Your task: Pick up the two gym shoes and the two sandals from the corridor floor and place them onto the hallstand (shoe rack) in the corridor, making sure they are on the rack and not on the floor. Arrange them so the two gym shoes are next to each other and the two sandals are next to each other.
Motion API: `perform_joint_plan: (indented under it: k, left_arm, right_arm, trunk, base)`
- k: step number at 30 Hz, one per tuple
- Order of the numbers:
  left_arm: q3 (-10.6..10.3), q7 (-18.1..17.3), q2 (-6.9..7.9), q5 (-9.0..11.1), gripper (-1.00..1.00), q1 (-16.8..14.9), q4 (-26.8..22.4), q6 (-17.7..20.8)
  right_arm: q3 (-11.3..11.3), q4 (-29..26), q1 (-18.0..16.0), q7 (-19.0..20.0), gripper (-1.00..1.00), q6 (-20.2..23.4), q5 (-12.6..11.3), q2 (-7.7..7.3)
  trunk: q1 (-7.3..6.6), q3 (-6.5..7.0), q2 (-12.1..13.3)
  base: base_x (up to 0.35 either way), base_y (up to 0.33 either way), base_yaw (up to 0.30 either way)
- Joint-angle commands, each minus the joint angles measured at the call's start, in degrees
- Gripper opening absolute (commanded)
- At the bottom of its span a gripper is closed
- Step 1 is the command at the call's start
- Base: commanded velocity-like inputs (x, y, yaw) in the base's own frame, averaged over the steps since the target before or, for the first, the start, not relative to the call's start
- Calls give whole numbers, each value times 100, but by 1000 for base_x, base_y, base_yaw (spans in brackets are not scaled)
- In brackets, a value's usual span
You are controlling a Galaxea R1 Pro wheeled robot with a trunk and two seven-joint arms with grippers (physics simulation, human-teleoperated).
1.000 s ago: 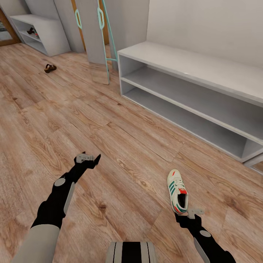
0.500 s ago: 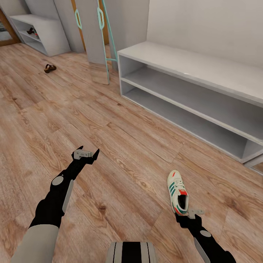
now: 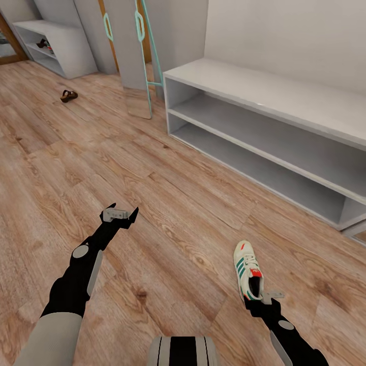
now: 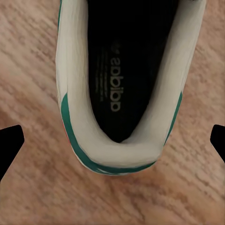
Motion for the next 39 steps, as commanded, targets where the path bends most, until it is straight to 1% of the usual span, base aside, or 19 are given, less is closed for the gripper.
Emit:
perform_joint_plan:
  k: [1,12,23,39]
  left_arm:
    - [25,-38,-8,-58,100,-4,0,-27]
    - [19,-46,-8,-64,100,-4,-6,-14]
    - [16,-45,-8,-62,100,-1,-9,-9]
    - [14,-93,4,-59,100,4,-114,51]
  right_arm:
    - [11,3,-2,2,100,-21,-42,-3]
    - [11,0,-2,2,100,-21,-50,-3]
    - [11,-2,-2,2,100,-19,-51,-3]
    - [8,-8,-4,2,100,-12,-51,-3]
  trunk:
    - [-1,-3,-1]
    - [-1,-3,-1]
    - [-1,-3,-1]
    - [-1,-3,-1]
  base:
    - [8,0,0]
    - [6,0,0]
    - [96,0,0]
    - [3,0,0]
